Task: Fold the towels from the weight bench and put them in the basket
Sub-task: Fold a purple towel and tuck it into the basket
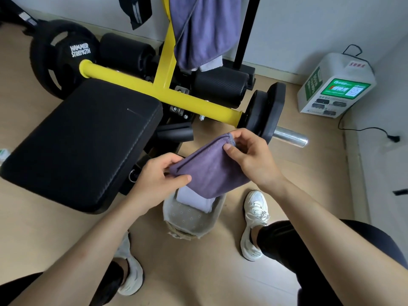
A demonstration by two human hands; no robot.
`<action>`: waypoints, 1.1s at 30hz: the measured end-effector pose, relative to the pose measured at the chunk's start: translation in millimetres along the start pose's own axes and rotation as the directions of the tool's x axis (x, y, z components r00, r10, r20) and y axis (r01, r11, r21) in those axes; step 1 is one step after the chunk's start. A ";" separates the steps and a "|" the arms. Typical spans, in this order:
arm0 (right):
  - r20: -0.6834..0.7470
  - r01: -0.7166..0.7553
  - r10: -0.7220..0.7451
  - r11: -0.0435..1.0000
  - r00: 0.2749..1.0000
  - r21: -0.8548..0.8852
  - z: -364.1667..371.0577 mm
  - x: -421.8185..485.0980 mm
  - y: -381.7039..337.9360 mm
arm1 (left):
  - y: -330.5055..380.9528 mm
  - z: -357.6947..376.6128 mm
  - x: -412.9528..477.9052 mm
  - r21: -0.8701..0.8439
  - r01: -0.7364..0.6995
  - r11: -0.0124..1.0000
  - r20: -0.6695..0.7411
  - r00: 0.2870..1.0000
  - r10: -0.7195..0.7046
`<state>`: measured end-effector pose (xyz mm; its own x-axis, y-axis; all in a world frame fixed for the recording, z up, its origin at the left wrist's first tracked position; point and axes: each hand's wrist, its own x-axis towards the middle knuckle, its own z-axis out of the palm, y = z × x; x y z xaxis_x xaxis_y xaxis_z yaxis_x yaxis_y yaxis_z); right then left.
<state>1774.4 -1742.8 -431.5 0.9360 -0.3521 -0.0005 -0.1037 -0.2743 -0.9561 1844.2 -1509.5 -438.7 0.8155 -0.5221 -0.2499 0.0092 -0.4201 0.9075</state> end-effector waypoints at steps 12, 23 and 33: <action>0.028 0.011 -0.009 0.995 1.000 -0.102 4.1 -4.3 0.4 | 0.4 2.5 4.7 -0.278 0.052 0.959 -0.257 0.958 -0.127; 0.487 0.241 -0.057 0.915 0.871 -0.325 11.1 -13.3 2.8 | -6.5 0.7 9.5 -0.178 0.007 0.984 -0.389 0.918 -0.077; 0.349 -0.188 0.196 0.980 0.916 -0.056 16.0 -9.8 -7.5 | -0.3 6.4 -1.1 -0.031 -0.168 0.985 -0.120 0.979 0.163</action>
<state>1771.3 -1723.0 -429.0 0.9548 -0.0643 -0.2902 -0.2969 -0.2528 -0.9208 1839.7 -1513.5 -440.8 0.8696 -0.4906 -0.0561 -0.1099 -0.3030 0.9466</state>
